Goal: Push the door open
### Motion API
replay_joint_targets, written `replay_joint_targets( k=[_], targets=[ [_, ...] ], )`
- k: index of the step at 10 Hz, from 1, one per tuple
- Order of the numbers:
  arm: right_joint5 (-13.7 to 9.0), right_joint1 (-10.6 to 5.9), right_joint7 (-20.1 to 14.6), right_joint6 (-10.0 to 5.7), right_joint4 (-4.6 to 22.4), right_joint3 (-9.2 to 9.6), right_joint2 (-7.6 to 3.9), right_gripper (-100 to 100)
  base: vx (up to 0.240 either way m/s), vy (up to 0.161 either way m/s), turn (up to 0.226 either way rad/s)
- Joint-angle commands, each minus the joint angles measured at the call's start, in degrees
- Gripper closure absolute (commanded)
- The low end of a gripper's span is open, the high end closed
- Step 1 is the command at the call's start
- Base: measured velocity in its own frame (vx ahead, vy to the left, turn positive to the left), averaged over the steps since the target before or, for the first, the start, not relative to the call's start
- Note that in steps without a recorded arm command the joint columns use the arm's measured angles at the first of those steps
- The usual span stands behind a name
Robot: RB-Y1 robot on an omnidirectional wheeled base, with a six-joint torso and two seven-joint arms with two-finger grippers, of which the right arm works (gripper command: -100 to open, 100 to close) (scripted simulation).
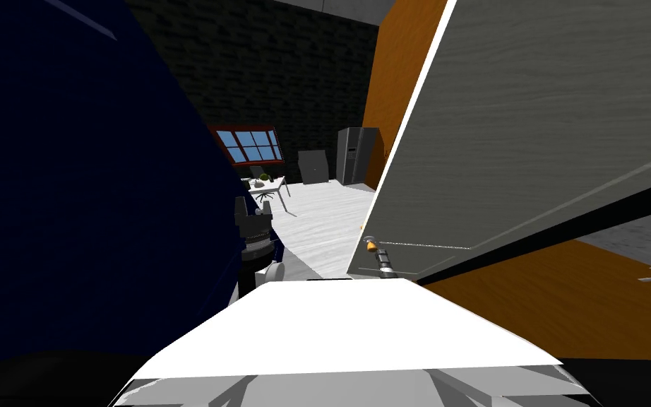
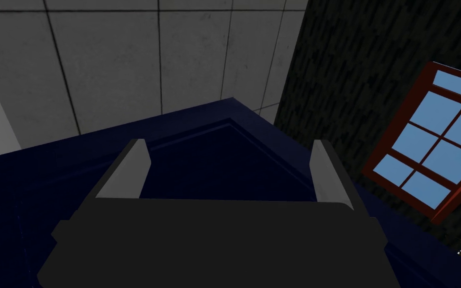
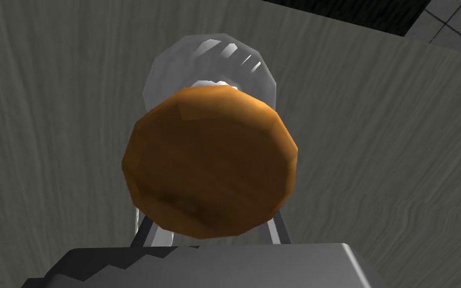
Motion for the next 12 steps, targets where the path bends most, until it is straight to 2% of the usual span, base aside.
replay_joint_targets(
  k=[1,2,3,4,8,12],
  targets=[
    [-1.43,-1.01,-2.86,0.41,0.46,0.69,-0.05,100,0.072,-0.002,-0.112],
    [-1.43,-1.01,-3.84,0.41,0.46,0.69,-0.05,100,0.059,-0.002,-0.047],
    [-2.36,-1.60,-5.73,0.67,0.85,1.20,-0.04,100,0.057,-0.009,-0.059],
    [-3.08,-1.55,-6.52,0.71,1.09,1.51,-0.08,-100,-0.007,-0.021,-0.007],
    [-5.66,-2.19,-11.38,1.04,1.27,3.13,-0.02,-100,-0.062,-0.021,0.026],
    [-9.45,-3.12,-17.97,1.53,1.53,5.51,0.23,-100,-0.073,-0.029,0.024]
  ],
)
